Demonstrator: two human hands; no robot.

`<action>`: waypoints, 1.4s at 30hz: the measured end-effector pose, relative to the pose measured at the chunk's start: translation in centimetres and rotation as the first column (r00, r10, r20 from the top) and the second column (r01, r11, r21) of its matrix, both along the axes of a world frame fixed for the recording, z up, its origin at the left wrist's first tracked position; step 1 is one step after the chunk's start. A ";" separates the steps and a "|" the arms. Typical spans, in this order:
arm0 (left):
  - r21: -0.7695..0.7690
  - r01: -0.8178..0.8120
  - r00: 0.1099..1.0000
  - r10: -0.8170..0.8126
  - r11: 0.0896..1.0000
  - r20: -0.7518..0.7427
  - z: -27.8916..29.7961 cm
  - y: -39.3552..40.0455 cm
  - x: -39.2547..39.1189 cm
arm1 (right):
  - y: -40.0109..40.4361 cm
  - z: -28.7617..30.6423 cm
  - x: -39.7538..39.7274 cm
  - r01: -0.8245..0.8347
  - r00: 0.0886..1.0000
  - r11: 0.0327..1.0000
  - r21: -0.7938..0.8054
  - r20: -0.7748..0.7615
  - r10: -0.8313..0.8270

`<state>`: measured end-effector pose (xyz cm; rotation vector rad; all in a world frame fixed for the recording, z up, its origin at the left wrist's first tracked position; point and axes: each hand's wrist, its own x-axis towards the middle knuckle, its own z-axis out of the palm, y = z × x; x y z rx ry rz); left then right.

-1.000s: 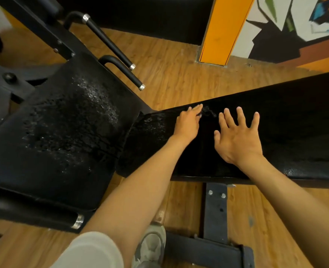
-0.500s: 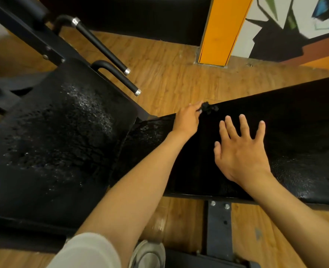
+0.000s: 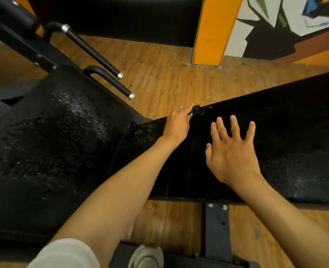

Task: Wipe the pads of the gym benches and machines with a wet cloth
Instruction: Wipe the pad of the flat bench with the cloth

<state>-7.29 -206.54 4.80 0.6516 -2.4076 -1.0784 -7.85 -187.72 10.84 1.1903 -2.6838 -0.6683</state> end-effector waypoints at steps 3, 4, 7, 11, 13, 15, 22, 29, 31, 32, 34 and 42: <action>-0.042 -0.013 0.999 0.012 0.999 -0.038 -0.4 2.7 2.6 | 0.1 0.2 0.0 -0.002 1.000 1.000 -0.019 0.009 0.002; -0.064 -0.014 0.998 0.010 0.998 -0.065 -0.8 4.0 4.3 | 0.2 0.2 0.1 -0.003 1.000 1.000 -0.021 0.010 0.004; -0.060 0.038 0.991 -0.046 0.997 -0.127 -1.6 7.4 9.5 | 0.1 0.2 0.1 0.007 1.000 1.000 -0.013 0.011 -0.007; -0.073 0.057 0.998 -0.059 0.996 -0.030 -1.5 5.3 8.0 | -0.1 0.3 0.2 0.018 0.999 1.000 0.000 0.037 -0.018; -0.055 0.018 1.000 -0.017 0.998 0.009 -0.9 5.0 6.7 | 0.0 0.5 0.2 0.025 0.999 1.000 -0.003 0.033 -0.025; -0.025 0.007 1.000 -0.007 1.000 -0.006 -0.4 6.5 7.8 | 0.1 0.8 0.4 0.026 0.999 1.000 -0.011 0.044 -0.026; -0.032 0.014 0.994 -0.018 0.999 -0.107 -1.0 14.0 15.9 | 0.1 1.3 0.6 0.014 0.996 1.000 -0.010 0.090 -0.013; -0.012 0.033 0.996 -0.034 0.999 -0.084 -3.6 12.7 20.5 | 3.5 1.6 2.4 -0.042 0.991 0.996 -0.082 0.123 0.052; 0.053 -0.029 0.998 0.031 0.998 -0.053 -4.6 11.7 21.2 | 4.8 1.6 3.7 -0.044 0.995 0.995 -0.087 0.086 0.052; 0.066 -0.057 0.997 0.059 0.996 -0.042 -4.6 11.7 21.2 | 5.2 1.5 4.2 -0.045 0.996 0.995 -0.086 0.069 0.051; 0.053 -0.087 0.994 0.090 0.995 -0.063 -4.1 12.5 20.2 | 5.2 1.4 4.6 -0.045 0.998 0.995 -0.092 0.049 0.050; 0.004 -0.057 0.990 0.057 0.998 -0.126 -4.8 12.2 20.1 | 4.6 1.9 5.0 -0.035 0.998 0.993 -0.114 0.044 0.040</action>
